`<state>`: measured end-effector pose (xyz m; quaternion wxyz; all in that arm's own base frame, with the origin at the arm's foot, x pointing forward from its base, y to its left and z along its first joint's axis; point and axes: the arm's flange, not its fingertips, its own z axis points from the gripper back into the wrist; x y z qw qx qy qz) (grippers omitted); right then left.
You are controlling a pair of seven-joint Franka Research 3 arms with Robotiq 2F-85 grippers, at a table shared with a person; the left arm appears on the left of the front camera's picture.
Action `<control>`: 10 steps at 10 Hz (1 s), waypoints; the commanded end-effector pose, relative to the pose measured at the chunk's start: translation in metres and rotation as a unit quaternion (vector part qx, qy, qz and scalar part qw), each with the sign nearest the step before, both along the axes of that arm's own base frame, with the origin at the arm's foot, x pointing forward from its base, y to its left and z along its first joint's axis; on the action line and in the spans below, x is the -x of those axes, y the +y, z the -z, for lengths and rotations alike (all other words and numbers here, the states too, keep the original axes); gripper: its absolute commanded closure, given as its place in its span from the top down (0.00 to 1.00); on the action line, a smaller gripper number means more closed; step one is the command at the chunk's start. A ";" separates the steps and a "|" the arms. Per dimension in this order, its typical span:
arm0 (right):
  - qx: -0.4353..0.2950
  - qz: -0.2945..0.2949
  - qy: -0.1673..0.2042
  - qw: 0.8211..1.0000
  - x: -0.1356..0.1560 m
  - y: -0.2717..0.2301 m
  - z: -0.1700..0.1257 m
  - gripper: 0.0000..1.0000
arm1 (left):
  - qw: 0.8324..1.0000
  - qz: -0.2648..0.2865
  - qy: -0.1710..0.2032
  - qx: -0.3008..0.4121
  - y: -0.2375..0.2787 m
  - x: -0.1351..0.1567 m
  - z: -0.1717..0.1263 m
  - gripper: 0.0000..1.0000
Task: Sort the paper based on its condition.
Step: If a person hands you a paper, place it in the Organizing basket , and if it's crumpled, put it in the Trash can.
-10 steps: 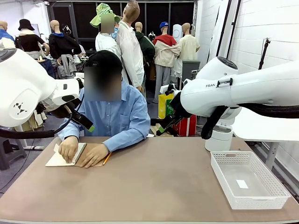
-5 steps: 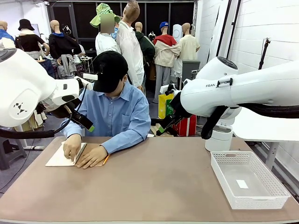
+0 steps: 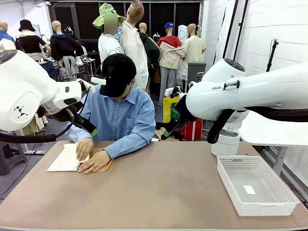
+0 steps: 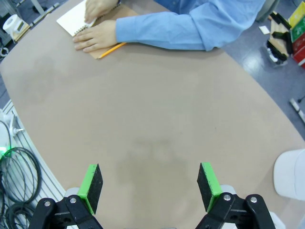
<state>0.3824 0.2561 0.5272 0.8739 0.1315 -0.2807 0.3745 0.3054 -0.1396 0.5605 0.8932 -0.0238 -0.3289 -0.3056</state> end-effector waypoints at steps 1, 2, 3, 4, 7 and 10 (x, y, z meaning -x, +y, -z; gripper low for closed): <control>0.009 0.001 -0.001 1.000 0.000 -0.001 0.001 1.00 | 1.000 0.000 0.000 0.001 0.000 0.000 0.000 1.00; 0.009 0.001 -0.001 1.000 0.000 -0.001 0.001 1.00 | 1.000 0.000 0.000 0.001 0.000 0.000 0.000 1.00; 0.009 0.001 -0.001 1.000 0.000 -0.001 0.001 1.00 | 1.000 0.000 0.000 0.001 0.000 0.000 0.000 1.00; 0.009 0.001 -0.001 1.000 0.000 -0.001 0.001 1.00 | 1.000 0.000 0.000 0.001 0.000 0.000 0.000 1.00; 0.009 0.001 -0.001 1.000 0.000 -0.001 0.001 1.00 | 1.000 0.000 0.000 0.001 0.000 0.000 0.000 1.00; 0.009 0.001 -0.001 1.000 0.000 -0.001 0.001 1.00 | 1.000 0.000 0.000 0.001 0.000 0.000 0.000 1.00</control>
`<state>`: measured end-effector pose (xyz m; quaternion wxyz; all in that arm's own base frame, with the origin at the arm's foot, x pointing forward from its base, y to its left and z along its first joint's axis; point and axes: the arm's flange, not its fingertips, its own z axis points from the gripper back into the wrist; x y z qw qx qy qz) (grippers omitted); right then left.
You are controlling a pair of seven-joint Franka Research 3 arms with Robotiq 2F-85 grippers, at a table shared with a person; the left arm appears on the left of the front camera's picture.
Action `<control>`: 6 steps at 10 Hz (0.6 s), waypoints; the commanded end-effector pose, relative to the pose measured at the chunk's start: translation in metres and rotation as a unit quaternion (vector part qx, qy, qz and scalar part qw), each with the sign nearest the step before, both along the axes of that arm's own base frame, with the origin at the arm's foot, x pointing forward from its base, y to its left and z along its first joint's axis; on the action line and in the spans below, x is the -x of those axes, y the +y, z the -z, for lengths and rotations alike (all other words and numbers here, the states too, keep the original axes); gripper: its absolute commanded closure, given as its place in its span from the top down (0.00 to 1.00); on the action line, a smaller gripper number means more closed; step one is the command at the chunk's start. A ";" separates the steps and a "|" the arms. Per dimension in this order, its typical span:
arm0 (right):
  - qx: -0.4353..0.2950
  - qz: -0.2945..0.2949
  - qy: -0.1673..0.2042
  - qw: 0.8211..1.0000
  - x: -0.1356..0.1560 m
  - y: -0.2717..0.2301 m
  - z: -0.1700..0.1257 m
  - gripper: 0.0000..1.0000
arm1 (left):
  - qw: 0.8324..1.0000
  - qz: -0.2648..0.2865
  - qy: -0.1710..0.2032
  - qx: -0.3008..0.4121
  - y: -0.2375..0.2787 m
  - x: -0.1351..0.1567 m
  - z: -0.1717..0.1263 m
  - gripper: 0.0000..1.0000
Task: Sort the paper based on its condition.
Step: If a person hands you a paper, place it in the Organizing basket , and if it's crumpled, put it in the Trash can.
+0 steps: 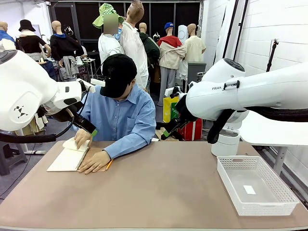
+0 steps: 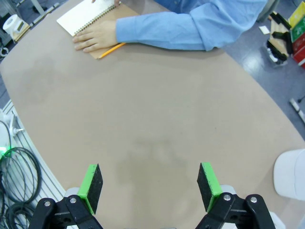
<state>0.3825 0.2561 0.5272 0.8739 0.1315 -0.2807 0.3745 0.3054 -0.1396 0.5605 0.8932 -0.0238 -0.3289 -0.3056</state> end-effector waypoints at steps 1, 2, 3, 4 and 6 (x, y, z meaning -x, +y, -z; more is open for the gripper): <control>0.009 0.001 -0.001 1.000 0.000 -0.001 0.001 1.00 | 1.000 0.000 0.000 0.001 0.000 0.000 0.000 1.00; 0.009 0.001 -0.001 1.000 0.000 -0.001 0.001 1.00 | 1.000 0.000 0.000 0.001 0.000 0.000 0.000 1.00; 0.009 0.001 -0.001 1.000 0.000 -0.001 0.001 1.00 | 1.000 0.000 0.000 0.001 0.000 0.000 0.000 1.00; 0.009 0.001 -0.001 1.000 0.000 -0.001 0.001 1.00 | 1.000 0.000 0.000 0.001 0.000 0.000 0.000 1.00; 0.009 0.001 -0.001 1.000 0.000 -0.001 0.001 1.00 | 1.000 0.000 0.000 0.001 0.000 0.000 0.000 1.00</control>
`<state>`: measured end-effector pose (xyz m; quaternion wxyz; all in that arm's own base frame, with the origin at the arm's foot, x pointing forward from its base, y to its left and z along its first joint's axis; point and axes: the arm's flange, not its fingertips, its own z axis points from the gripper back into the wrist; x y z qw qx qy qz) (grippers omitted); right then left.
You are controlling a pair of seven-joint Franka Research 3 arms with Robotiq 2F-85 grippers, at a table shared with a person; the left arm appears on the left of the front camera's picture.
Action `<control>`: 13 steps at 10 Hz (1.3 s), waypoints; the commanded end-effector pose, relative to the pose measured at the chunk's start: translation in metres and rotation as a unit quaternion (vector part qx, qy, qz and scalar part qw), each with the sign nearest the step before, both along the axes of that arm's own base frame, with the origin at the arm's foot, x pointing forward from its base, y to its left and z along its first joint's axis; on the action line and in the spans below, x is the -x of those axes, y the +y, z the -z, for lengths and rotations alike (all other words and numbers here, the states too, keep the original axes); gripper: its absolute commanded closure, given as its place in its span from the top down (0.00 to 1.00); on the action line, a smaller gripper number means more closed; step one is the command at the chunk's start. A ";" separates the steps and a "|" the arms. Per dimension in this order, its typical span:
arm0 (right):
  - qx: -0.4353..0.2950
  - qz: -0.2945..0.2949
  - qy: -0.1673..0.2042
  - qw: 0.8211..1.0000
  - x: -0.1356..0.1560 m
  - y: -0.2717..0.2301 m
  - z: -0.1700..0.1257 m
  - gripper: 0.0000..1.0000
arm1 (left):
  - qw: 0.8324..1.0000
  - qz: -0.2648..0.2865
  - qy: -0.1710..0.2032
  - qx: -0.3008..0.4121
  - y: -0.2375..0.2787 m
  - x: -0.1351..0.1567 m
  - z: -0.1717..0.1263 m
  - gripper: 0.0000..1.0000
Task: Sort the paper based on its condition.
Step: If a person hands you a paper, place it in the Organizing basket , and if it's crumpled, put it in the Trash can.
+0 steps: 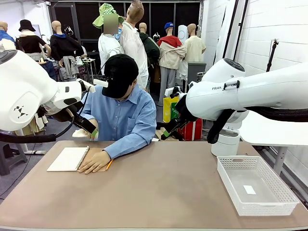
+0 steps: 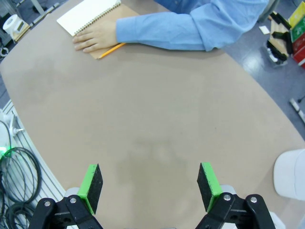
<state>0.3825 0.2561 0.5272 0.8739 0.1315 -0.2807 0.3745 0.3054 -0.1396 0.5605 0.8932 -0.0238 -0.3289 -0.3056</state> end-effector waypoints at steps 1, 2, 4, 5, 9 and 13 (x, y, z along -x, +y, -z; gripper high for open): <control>0.009 0.001 -0.001 1.000 0.000 -0.001 0.001 1.00 | 1.000 0.000 0.000 0.001 0.000 0.000 0.000 1.00; 0.009 0.001 -0.001 1.000 0.000 -0.001 0.001 1.00 | 1.000 0.000 0.000 0.001 0.000 0.000 0.000 1.00; 0.009 0.001 -0.001 1.000 0.000 -0.001 0.001 1.00 | 1.000 0.000 0.000 0.001 0.000 0.000 0.000 1.00; 0.009 0.001 -0.001 1.000 0.000 -0.001 0.001 1.00 | 1.000 0.000 0.000 0.001 0.000 0.000 0.000 1.00; 0.009 0.001 -0.001 1.000 0.000 -0.001 0.001 1.00 | 1.000 0.000 0.000 0.001 0.000 0.000 0.000 1.00; 0.009 0.001 -0.001 1.000 0.000 -0.001 0.001 1.00 | 1.000 0.000 0.000 0.001 0.000 0.000 0.000 1.00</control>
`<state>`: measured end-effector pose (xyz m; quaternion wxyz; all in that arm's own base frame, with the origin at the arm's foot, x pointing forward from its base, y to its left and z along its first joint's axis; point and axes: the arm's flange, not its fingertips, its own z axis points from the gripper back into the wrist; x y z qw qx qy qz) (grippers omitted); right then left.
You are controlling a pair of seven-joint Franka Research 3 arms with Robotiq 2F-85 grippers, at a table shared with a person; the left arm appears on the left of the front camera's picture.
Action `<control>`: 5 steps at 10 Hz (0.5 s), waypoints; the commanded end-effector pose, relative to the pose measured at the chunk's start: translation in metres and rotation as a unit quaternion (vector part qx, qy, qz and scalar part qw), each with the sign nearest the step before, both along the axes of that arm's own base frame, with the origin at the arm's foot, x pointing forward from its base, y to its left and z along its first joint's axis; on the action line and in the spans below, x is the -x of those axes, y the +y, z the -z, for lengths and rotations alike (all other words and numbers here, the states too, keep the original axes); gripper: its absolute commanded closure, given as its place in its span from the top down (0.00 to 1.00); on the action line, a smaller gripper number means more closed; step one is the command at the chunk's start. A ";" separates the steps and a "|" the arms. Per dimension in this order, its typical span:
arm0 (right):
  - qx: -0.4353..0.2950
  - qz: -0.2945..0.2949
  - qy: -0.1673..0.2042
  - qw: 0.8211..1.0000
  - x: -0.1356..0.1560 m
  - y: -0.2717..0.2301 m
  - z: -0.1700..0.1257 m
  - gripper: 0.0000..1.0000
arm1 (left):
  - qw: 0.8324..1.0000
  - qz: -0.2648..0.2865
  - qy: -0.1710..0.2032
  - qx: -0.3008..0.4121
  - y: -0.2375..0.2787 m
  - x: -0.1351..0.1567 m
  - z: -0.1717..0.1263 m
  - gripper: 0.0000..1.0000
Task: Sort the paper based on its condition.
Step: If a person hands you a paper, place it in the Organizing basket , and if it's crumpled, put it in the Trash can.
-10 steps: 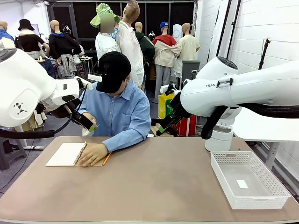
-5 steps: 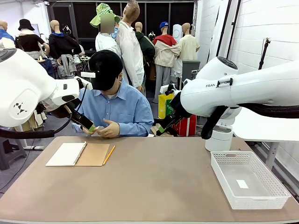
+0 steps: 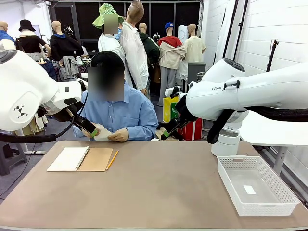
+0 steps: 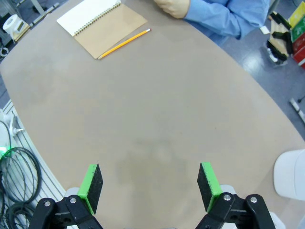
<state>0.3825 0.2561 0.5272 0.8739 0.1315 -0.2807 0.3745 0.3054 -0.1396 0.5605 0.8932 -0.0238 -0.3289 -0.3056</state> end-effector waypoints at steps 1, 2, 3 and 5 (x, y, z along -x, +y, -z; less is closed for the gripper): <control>0.009 0.001 -0.001 1.000 0.000 -0.001 0.001 1.00 | 1.000 0.000 0.000 0.001 0.000 0.000 0.000 1.00; 0.009 0.001 -0.001 1.000 0.000 -0.001 0.001 1.00 | 1.000 0.000 0.000 0.001 0.000 0.000 0.000 1.00; 0.009 0.001 -0.001 1.000 0.000 -0.001 0.001 1.00 | 1.000 0.000 0.000 0.001 0.000 0.000 0.000 1.00; 0.009 0.001 -0.001 1.000 0.000 -0.001 0.001 1.00 | 1.000 0.000 0.000 0.001 0.000 0.000 0.000 1.00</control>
